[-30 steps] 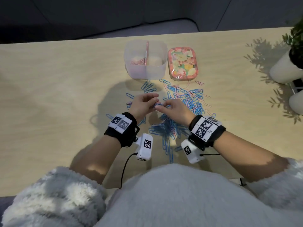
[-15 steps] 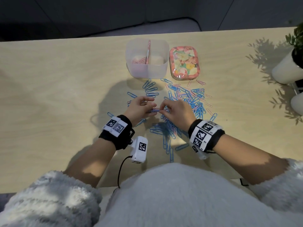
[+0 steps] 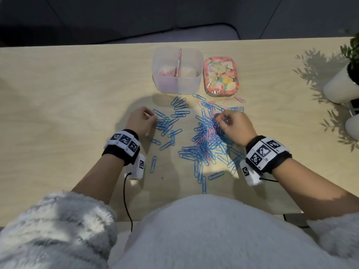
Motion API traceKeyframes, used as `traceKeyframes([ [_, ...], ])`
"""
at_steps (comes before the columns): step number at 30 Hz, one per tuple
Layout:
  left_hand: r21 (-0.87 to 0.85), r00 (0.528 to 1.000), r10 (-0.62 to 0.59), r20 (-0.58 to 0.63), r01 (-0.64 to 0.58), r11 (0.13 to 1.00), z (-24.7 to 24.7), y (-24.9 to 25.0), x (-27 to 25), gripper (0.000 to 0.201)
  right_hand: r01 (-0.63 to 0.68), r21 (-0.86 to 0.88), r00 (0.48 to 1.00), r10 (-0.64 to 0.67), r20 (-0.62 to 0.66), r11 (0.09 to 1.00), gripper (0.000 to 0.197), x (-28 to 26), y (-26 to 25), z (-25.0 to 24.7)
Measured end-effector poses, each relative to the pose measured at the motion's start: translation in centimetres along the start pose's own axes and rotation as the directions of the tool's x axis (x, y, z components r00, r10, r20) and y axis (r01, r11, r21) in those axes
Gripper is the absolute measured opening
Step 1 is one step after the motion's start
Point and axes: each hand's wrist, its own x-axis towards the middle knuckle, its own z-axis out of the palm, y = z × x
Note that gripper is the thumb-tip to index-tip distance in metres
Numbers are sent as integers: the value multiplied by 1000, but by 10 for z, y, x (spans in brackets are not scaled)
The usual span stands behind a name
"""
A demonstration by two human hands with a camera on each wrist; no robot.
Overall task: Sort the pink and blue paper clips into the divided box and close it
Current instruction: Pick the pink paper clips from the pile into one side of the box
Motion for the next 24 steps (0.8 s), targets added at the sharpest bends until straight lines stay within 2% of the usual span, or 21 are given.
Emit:
traceKeyframes([
  [3,246,993,112,40,-119,962,3,-2,4,18,51,-7,995,-50,89,999,10,-9,-6,4],
  [6,305,986,162,44,-168,937,2,0,3,21,142,-72,974,-127,187,987,11,-18,-14,14],
  [10,290,986,154,57,-164,943,3,2,-4,21,251,-211,953,-203,226,945,20,-30,-21,29],
  [13,273,982,188,37,-190,943,0,3,-7,17,331,-248,930,-271,247,911,24,-26,-18,33],
  [15,203,975,222,29,-223,954,0,5,-9,16,353,-289,919,-272,285,890,22,-22,-16,33],
  [17,96,972,221,77,-228,969,0,8,-13,18,363,-319,916,-273,293,875,17,-18,-15,31],
  [19,-41,973,159,169,-155,987,4,15,-18,18,347,-306,923,-265,279,887,14,-15,-15,27],
  [21,-223,958,14,287,52,973,10,25,-22,24,263,-230,944,-201,261,937,12,-11,-14,23],
  [23,-347,906,-85,416,244,905,16,34,-29,32,116,39,965,-122,234,993,7,-5,-11,20],
  [24,-347,886,-83,457,264,900,19,38,-32,33,37,210,973,-83,217,977,10,-3,-11,18],
])
